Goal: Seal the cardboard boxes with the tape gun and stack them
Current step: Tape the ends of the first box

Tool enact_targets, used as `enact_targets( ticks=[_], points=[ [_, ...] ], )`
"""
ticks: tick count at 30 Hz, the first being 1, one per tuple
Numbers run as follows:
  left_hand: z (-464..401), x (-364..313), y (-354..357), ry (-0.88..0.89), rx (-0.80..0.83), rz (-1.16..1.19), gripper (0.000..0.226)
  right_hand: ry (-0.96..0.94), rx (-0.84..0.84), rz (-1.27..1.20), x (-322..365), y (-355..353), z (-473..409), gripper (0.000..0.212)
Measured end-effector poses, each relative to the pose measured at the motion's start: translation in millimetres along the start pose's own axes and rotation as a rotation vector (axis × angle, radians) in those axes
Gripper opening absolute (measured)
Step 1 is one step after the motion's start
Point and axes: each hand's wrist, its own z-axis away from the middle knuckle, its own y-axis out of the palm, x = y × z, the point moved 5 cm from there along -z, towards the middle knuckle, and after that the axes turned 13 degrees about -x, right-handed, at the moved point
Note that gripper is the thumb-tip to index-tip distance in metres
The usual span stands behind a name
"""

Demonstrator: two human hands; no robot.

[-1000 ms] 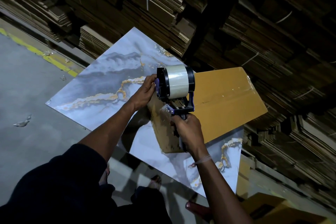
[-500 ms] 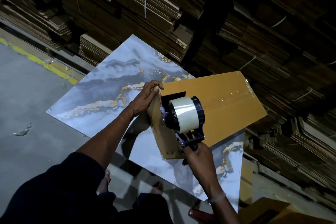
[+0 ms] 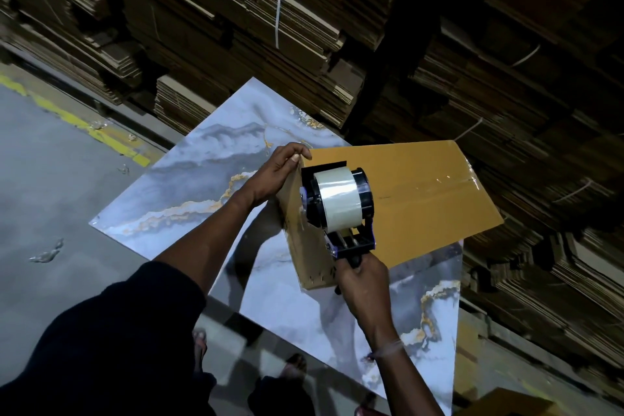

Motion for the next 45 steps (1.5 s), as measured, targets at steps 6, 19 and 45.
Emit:
enact_targets(
  ticks=[6, 19, 45],
  points=[
    [-1, -7, 8, -0.089, 0.026, 0.147, 0.027, -0.034, -0.024, 0.013, 3, 1, -2, 0.030],
    [-1, 7, 19, -0.057, -0.029, 0.157, 0.010, -0.061, -0.032, 0.027, 6, -5, 8, 0.054],
    [-42, 7, 21, 0.181, -0.046, -0.247, 0.055, -0.020, -0.109, -0.021, 20, 19, -25, 0.054]
  ],
)
